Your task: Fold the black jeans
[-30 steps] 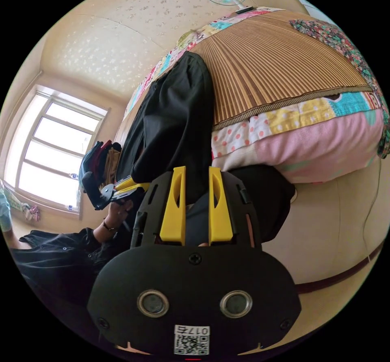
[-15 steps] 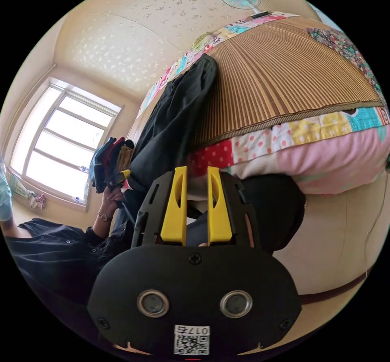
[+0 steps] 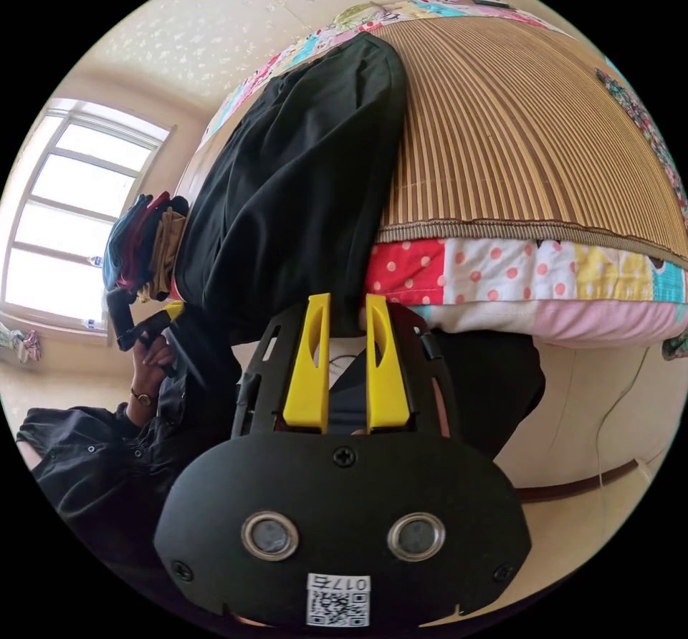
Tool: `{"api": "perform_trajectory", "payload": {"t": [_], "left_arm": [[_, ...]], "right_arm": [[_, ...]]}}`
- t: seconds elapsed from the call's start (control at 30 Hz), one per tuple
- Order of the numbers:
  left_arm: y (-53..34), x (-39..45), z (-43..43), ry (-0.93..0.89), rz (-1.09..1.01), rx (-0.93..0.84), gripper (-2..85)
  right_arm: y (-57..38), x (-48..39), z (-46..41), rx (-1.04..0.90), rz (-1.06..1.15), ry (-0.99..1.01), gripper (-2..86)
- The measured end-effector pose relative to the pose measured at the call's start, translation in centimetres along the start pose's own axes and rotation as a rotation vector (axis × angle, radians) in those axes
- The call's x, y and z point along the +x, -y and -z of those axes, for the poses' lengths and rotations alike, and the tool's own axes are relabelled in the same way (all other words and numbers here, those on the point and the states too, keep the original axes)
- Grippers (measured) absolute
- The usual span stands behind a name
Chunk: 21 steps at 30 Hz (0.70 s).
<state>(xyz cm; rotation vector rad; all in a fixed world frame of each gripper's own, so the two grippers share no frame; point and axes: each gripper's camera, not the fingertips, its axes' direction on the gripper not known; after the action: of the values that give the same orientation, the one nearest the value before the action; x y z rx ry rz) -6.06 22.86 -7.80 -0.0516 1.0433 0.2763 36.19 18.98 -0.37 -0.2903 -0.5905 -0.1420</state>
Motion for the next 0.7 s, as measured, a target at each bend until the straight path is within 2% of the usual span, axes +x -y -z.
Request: {"api": "perform_trajectory", "payload": {"t": [0.1,0.23,0.4,0.5,0.7], "left_arm": [[0.3,2.3,-0.8,-0.022,-0.080,0.013,0.3],[1.2,4.2,-2.3,-0.092,-0.122,-0.056,0.4],[1.8,6.6,-2.0,-0.098,-0.176,-0.061,2.9],[2.4,7.6,-1.5,-0.046,-0.193,-0.035,5.4],[6.0,7.4,-0.2,0.230,-0.150,0.057,11.3]], "right_arm": [[0.7,0.2,-0.6,-0.021,-0.017,-0.033,6.9],[0.9,-0.3,0.7,-0.069,0.038,0.068,3.3],[3.1,-4.3,5.3,0.026,0.253,0.350,2.2],[6.3,-8.8,6.3,0.043,0.416,0.407,1.9],[14.0,-16.2,3.2,0.001,0.607,0.536,1.8]]}}
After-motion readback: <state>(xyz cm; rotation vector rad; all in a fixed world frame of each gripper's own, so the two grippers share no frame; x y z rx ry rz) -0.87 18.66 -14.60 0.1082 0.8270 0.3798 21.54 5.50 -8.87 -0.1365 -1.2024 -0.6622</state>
